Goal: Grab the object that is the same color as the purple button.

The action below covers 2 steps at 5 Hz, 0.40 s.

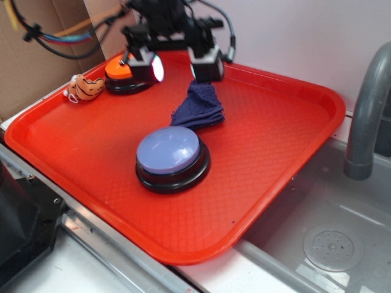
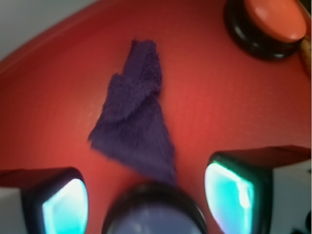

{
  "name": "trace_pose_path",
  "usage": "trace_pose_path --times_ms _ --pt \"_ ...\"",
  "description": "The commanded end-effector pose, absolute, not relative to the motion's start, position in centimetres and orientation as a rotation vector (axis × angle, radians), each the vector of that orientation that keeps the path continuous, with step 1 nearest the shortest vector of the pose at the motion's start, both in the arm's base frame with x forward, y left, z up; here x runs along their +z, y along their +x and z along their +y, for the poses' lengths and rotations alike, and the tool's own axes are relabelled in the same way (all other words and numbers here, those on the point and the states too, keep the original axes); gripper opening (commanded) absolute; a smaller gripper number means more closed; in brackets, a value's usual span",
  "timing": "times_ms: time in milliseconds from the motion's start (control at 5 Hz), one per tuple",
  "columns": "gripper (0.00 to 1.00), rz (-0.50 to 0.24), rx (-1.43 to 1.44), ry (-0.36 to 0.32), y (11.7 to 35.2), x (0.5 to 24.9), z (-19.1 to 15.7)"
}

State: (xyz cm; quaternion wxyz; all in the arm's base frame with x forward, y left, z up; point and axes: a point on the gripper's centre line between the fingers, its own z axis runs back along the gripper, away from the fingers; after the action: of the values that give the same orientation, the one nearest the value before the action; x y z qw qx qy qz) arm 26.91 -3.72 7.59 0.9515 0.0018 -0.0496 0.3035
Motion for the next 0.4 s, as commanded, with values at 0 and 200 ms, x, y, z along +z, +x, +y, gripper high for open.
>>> trace_pose_path --times_ms 0,200 --pt "1.00 -0.179 0.765 0.045 30.4 4.8 -1.4" --pt "1.00 -0.202 0.821 0.052 30.8 3.6 -0.6"
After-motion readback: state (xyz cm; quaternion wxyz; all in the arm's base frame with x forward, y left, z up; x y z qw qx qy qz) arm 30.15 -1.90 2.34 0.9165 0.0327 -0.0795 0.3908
